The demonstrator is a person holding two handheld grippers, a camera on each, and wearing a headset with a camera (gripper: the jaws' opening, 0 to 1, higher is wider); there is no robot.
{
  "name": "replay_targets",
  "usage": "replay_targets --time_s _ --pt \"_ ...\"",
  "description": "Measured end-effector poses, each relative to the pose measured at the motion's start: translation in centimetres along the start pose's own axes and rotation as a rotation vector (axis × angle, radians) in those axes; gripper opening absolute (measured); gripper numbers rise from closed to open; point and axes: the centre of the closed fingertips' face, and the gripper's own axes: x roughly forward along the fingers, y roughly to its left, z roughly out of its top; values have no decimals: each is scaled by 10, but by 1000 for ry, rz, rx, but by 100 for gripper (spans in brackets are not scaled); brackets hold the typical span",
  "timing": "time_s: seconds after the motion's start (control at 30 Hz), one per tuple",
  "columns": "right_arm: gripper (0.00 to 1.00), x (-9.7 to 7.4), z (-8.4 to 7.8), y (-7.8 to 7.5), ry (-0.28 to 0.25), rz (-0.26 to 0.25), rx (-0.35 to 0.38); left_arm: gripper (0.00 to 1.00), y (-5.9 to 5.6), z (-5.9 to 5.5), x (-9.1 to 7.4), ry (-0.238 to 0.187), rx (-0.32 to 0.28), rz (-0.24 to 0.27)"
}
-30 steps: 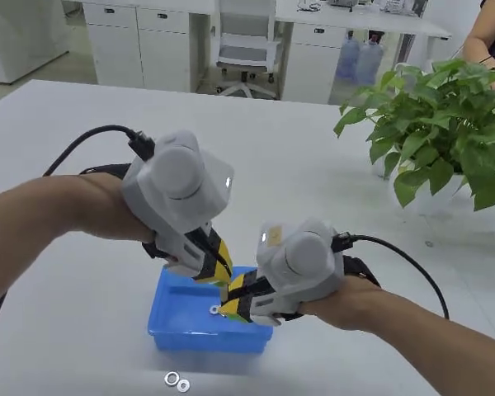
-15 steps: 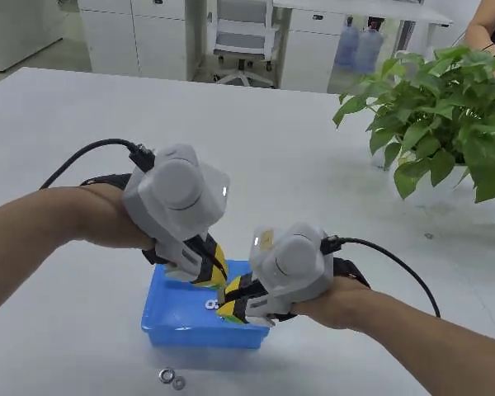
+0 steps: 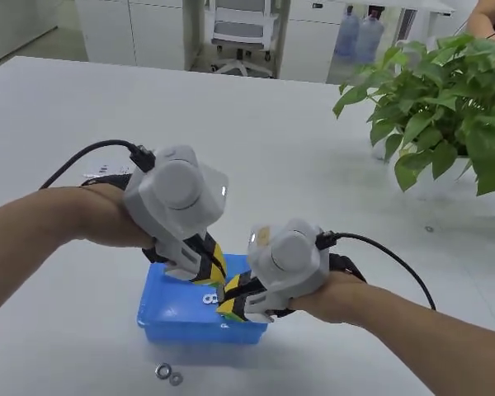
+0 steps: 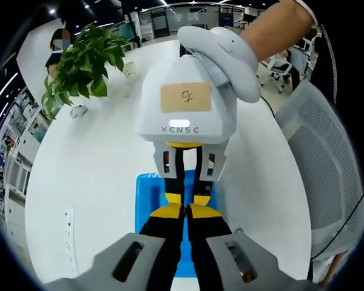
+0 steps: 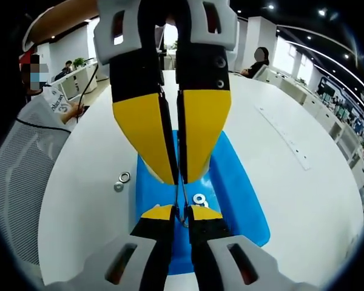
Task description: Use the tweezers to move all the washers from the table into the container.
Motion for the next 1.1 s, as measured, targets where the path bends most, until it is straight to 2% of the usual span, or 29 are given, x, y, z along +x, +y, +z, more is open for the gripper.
replay_targets --time_s 0.47,0.8,1.1 --pt "10 -3 4 0 -9 -11 -4 6 -1 1 -5 4 6 8" --pt "11 -10 15 3 -23 -21 -19 6 -4 4 -17 6 11 20" --pt "11 -16 27 9 -40 -31 -31 6 -12 10 -30 12 16 28"
